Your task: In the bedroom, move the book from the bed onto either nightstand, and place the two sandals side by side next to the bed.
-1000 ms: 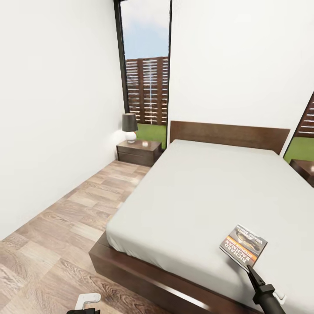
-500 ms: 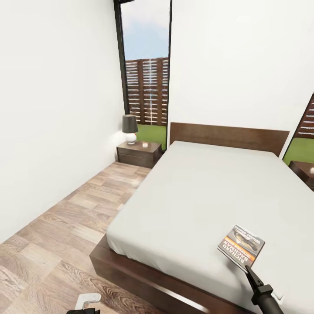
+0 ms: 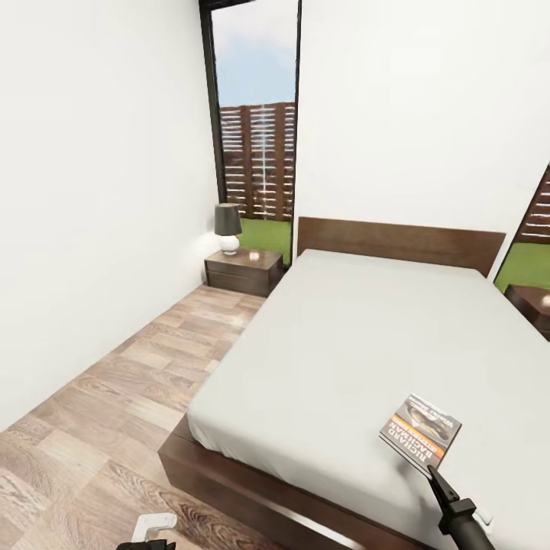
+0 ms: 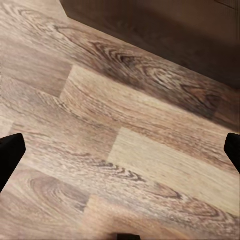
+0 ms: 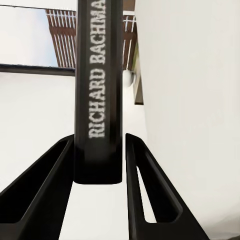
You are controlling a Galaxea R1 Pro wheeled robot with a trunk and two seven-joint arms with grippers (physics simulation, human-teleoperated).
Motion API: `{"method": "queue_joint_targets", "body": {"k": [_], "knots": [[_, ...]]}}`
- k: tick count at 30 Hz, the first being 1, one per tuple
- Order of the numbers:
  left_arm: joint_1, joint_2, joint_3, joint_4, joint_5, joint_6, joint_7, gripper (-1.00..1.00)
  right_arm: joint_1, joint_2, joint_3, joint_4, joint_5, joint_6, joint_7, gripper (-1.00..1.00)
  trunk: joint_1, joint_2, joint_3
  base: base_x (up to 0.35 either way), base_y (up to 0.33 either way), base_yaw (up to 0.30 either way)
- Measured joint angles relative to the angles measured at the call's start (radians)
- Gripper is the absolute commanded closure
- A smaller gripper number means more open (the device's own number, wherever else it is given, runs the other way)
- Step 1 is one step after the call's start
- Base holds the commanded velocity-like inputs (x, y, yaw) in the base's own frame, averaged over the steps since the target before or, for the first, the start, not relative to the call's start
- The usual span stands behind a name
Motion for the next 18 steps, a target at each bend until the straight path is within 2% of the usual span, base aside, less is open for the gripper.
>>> {"method": "queue_joint_targets", "body": {"k": [18], "knots": [[0.0, 0.001, 0.0, 0.0, 0.001, -0.001, 0.0, -1.0, 0.0, 0.001, -0.004, -0.001, 0.002, 0.0, -0.014, 1.0, -0.069, 0.126, 0.056, 0.0, 0.0, 0.0]]}}
